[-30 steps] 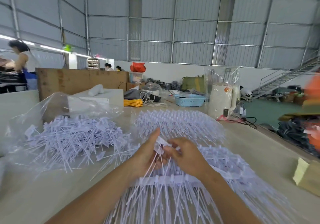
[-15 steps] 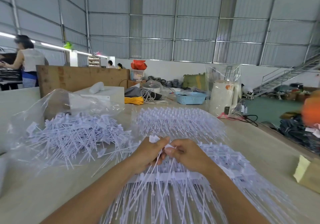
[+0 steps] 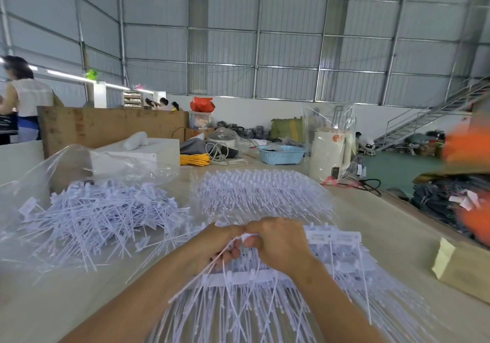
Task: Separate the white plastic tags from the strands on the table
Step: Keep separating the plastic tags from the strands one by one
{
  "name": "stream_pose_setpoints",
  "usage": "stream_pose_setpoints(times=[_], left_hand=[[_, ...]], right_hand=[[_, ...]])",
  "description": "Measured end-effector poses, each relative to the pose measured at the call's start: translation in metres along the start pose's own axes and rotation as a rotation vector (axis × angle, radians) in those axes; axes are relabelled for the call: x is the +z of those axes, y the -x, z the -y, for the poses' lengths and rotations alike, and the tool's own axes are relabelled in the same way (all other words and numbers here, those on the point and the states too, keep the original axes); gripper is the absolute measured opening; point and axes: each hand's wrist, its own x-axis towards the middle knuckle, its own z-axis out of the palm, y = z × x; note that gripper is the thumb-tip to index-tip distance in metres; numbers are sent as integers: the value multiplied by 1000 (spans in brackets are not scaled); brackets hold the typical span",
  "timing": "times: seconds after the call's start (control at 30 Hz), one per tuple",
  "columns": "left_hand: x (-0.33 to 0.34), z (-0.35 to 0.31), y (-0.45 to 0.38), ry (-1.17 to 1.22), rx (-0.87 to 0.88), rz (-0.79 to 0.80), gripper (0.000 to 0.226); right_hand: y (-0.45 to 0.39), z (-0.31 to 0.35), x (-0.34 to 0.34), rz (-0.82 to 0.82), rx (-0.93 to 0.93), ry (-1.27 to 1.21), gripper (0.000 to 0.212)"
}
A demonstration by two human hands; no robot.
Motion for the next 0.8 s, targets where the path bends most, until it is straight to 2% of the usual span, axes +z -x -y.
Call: stream_pose_setpoints(times=[0.1,0.17,0.27,0.37,0.43,0.53,0.63,0.73,0.8], left_hand=[[-5,-3,2,219,-64,201,33],[-6,-8,2,396,-28,292,37],[0,-15,2,626,123,311,32],[2,-20,6,926,303,363,26],[-3,-25,9,1043,406,358,26],[-19,-35,11,1128,496,278,31],[-44,-44,14,1148,532,202,41],[-66,-51,18,1175,507,311,42],[-74,-56,20,989,400,387,34]], right_hand=[[1,-9,0,-2,62,-75,19],[3,-19,-3,-32,172,-183,24],[3,-27,-6,-94,253,-311,21],[0,-22,-5,-143,206,-369,21],[-2,-20,-5,-152,183,-431,23],[-1,-22,2,-63,178,-450,28],[7,-23,20,137,195,-465,34],[12,-25,37,199,217,-389,45],[11,-27,41,174,212,-358,40]])
